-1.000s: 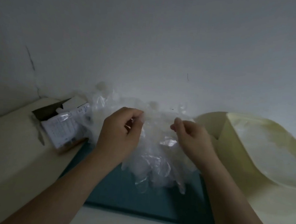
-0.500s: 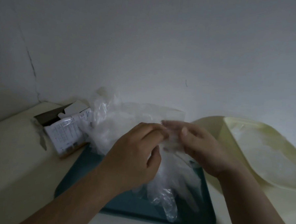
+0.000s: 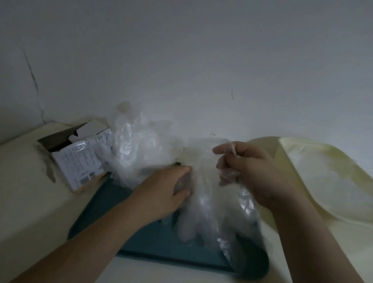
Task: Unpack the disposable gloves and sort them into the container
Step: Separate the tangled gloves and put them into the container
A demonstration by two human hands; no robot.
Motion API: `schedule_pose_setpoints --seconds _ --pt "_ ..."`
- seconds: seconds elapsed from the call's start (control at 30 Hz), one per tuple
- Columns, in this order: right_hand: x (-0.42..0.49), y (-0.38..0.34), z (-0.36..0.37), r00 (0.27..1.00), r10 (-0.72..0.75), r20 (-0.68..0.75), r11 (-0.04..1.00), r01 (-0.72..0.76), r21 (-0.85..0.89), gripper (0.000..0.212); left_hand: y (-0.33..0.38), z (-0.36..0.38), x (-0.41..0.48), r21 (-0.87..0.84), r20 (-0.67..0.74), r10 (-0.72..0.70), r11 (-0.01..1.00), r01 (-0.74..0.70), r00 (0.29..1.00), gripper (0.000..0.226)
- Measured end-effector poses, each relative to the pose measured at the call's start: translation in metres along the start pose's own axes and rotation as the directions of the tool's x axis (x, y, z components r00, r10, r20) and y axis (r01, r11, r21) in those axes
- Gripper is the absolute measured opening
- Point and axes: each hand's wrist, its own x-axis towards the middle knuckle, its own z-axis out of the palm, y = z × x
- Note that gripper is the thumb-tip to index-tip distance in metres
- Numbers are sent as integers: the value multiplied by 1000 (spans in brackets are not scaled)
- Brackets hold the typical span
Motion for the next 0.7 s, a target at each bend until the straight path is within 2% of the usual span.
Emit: schedule_pose_setpoints --seconds 0.13,0.3,0.4,0.53,0.6,0.7 --pt "1 -1 1 998 -9 -59 999 6 -52 29 -4 2 1 11 -45 31 999 -30 999 17" --pt "-7 -10 -6 999 30 -39 999 -29 32 26 -5 -1 4 -43 -134 21 999 -26 991 14" --pt "-15 -17 -11 1000 -2 -4 999 2 33 23 0 -17 5 -45 -263 11 999 -24 965 14" --pt "-17 -20 -9 997 -27 70 1000 27 2 18 18 -44 2 -69 -480 31 995 -73 877 12" --pt "-19 -24 -7 995 -49 82 998 53 -37 22 26 -51 -1 -82 -498 50 991 -104 866 7" --pt "-21 -22 -8 993 -63 100 998 64 -8 23 32 -53 -5 -93 -447 63 989 -117 892 4"
